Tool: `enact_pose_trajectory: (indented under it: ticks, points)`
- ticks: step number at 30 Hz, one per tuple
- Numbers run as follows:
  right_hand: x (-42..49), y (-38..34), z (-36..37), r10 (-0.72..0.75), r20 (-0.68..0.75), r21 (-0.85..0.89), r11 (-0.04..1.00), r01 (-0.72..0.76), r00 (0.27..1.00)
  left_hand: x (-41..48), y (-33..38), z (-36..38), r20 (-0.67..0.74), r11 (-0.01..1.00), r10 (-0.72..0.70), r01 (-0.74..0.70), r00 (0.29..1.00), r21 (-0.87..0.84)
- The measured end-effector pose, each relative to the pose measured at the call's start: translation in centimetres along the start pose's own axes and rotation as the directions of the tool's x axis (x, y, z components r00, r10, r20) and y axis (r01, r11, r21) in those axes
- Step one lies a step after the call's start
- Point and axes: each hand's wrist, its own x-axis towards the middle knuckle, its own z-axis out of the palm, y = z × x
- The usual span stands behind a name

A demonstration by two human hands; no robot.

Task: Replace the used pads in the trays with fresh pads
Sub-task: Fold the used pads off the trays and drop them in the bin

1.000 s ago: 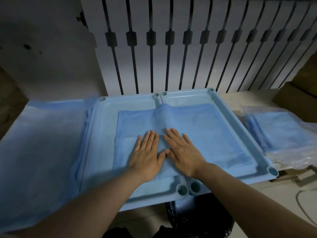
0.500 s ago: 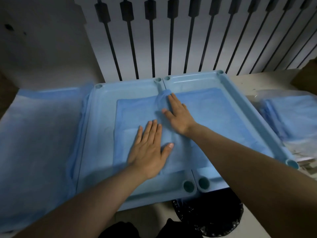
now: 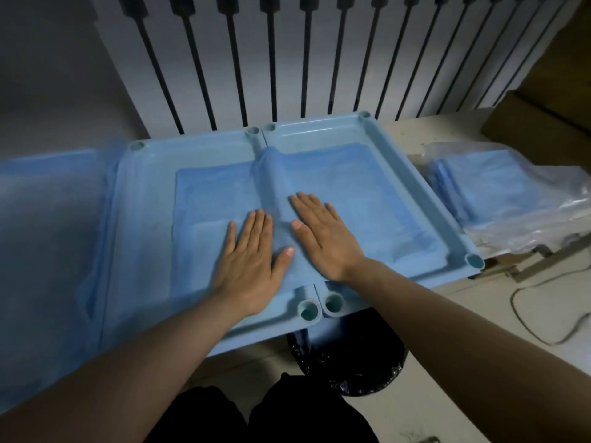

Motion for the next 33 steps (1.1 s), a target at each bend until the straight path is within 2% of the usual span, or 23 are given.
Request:
enact_pose_trajectory:
  ticks: [2, 8, 13, 16, 18, 22, 25, 29, 33]
  points:
    - [-0.3, 0.8, -0.4, -0.001, 0.023, -0.076, 0.997, 0.002, 1.000, -0.1, -0.2, 0.1, 0.005, 1.000, -0.002, 0.002, 1.000, 0.006]
    - [-1.4, 5.7, -2.8, 0.159, 0.033, -0.265, 0.953, -0.145, 0.987, -0.2, -0.3, -0.1, 0.035, 1.000, 0.011, -0.012, 0.999, 0.012]
    - [-2.6, 9.5, -5.2, 0.299, 0.008, -0.348, 0.895, -0.277, 0.954, -0.2, -0.5, -0.2, 0.048, 1.000, 0.016, -0.015, 0.999, -0.006]
    - [-2.8, 9.7, -5.7, 0.338, -0.013, -0.435, 0.846, -0.310, 0.941, 0.0, -0.5, -0.5, 0.057, 0.995, -0.014, 0.019, 0.998, -0.096]
    - [-2.8, 8.3, -5.3, 0.287, -0.061, -0.443, 0.851, -0.284, 0.956, 0.0, 0.0, -1.2, 0.020, 0.979, -0.060, 0.062, 0.998, -0.195]
    - [-2.0, 3.4, -3.0, 0.162, -0.063, -0.143, 0.975, -0.169, 0.985, 0.7, 3.6, -2.3, -0.112, 0.979, 0.044, -0.065, 0.993, -0.195]
    - [-1.5, 1.7, -1.2, 0.092, 0.036, -0.096, 0.991, -0.088, 0.995, 1.1, 5.7, -1.7, -0.062, 0.980, 0.048, -0.059, 0.997, -0.192]
    - [-2.4, 2.4, -2.4, 0.036, 0.028, 0.029, 0.999, -0.036, 0.999, 0.7, 5.8, -1.1, -0.062, 0.977, 0.017, -0.030, 0.998, -0.209]
    - [-4.9, 2.5, -5.1, -0.116, 0.039, -0.149, 0.981, 0.121, 0.992, 0.9, 5.9, -1.4, -0.004, 0.976, 0.015, -0.016, 1.000, -0.218]
